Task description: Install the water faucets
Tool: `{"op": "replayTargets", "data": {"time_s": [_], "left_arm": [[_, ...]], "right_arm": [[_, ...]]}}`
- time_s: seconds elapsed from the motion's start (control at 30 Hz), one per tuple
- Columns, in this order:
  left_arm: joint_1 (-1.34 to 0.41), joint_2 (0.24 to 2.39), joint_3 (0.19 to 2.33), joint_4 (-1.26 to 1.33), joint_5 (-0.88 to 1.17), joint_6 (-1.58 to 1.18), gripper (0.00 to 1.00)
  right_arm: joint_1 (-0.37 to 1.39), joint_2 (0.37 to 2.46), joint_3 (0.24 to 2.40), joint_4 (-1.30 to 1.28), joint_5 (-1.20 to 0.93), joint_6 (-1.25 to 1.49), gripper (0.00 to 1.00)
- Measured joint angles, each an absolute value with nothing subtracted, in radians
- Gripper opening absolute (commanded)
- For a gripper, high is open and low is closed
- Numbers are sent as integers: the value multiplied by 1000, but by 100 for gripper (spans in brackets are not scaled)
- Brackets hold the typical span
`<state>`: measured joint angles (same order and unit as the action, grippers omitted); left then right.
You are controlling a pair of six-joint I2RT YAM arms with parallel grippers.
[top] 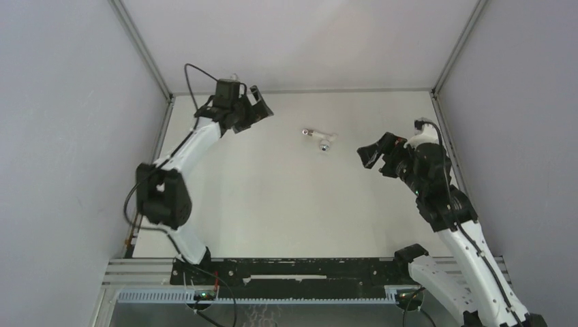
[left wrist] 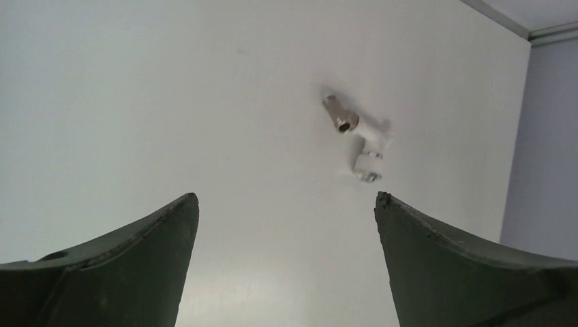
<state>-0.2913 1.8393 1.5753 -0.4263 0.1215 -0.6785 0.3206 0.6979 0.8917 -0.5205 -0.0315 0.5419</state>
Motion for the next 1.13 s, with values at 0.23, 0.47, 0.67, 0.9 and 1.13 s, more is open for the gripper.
{"op": "replayTargets", "data": {"time_s": [0.23,0.47,0.67,0.9,1.13], "left_arm": [[-294,1456,1411,-613,-39,-583,100],[-294,1211,1195,-745,-183,-530,100],[-294,950,1059,-818,-289,-521,100],[-294,791,988,-841,-374,-519,100],[-294,788,971,-842,-408,-517,100]], "right_arm": [[318,858,1025,-635,92,477,100],[316,886,1036,-666,215,493,100],[316,888,1036,-660,260,520,100],[316,894,1036,-635,261,538,100],[316,901,1036,-621,247,566,100]]}}
